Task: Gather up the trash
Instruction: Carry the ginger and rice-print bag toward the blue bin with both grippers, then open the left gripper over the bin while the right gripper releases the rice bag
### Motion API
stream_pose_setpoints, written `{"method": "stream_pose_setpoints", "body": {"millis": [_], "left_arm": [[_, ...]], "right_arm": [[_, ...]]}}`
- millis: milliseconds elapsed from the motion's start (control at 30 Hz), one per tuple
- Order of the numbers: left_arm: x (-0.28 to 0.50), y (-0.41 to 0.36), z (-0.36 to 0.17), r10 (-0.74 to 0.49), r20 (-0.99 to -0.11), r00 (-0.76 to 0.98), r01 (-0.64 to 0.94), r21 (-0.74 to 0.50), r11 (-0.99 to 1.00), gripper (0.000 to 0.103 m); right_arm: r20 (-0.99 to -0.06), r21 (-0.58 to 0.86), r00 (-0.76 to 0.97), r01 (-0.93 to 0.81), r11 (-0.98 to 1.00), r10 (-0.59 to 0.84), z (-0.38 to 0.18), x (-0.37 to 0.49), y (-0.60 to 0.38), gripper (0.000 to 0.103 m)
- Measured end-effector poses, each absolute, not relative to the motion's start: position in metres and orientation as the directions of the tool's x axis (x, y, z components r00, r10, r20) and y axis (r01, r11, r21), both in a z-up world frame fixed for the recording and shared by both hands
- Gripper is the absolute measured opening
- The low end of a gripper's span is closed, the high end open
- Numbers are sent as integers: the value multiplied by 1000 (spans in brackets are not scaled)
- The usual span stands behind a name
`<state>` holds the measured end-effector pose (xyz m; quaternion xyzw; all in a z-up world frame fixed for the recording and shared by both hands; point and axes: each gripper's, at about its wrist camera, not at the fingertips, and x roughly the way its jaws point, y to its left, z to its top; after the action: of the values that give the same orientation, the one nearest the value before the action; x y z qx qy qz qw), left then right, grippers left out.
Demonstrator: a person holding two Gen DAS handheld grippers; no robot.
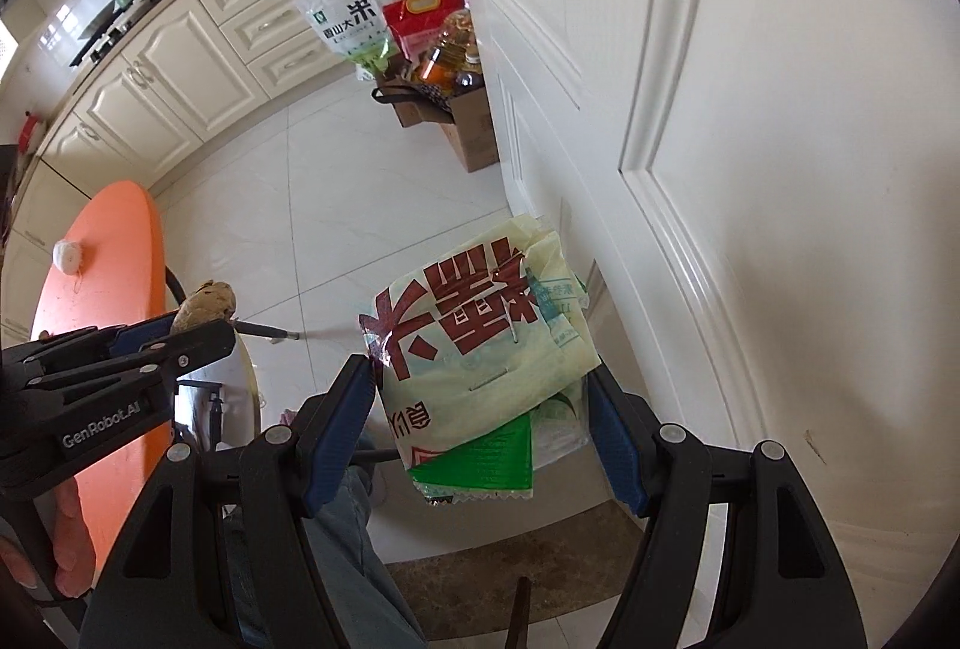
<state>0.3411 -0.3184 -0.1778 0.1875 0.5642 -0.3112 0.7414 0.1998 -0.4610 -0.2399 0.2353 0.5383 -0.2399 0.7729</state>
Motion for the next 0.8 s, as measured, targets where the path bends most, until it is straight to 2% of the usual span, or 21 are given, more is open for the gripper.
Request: {"method": "stream_pose_setpoints", "body": {"millis": [300,433,500,800], "left_arm": [[356,-369,-223,-195,-967,166,674,-33,738,31],[358,-384,-233,-184,-972,143,697,-33,716,57],[358,-391,-235,-175,-971,162,707,-10,707,64],[364,-394,-247,-138,-979,151,696,6,718,65]], "right_arm": [[-952,105,287,628,771,-103,-254,197,-470,70],[-955,106,279,635,765,-99,-262,198,-474,70],[-958,106,272,636,764,-93,-265,200,-473,71],[-965,121,254,635,763,-59,-282,206,-474,71]]}}
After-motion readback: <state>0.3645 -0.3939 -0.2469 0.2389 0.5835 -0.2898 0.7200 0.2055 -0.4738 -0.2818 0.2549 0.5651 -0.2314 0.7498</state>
